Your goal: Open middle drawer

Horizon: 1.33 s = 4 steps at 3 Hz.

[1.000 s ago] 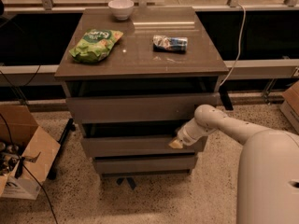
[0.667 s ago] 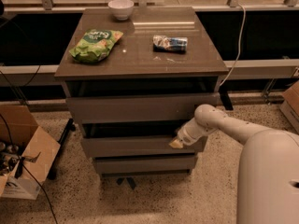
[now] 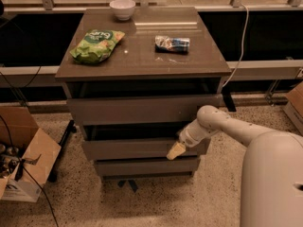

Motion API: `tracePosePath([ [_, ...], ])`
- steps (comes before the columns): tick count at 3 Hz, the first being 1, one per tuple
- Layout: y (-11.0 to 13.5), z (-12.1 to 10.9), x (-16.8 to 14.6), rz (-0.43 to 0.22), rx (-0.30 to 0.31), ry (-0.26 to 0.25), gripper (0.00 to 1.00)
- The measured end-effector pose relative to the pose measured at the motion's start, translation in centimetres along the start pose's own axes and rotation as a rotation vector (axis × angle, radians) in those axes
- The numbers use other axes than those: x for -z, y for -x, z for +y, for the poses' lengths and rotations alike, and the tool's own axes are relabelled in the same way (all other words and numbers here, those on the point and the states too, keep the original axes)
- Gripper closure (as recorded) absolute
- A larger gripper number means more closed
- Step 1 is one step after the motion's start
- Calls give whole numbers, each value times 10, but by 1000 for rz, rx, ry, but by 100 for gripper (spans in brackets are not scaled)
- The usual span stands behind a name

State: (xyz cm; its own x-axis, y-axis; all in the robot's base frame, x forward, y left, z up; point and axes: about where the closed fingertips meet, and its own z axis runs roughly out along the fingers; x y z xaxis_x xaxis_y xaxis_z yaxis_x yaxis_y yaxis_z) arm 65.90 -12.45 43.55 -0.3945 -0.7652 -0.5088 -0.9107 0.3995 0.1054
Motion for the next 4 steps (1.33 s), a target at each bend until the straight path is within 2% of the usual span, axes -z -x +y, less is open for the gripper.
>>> tracePosePath([
  [1,0,0,0,0,0,0,0],
  [2,0,0,-1,1,0,1,0],
  [3,-2,1,-9,6,46,21,0],
  [4,-19,3,-22,33,125,66,16],
])
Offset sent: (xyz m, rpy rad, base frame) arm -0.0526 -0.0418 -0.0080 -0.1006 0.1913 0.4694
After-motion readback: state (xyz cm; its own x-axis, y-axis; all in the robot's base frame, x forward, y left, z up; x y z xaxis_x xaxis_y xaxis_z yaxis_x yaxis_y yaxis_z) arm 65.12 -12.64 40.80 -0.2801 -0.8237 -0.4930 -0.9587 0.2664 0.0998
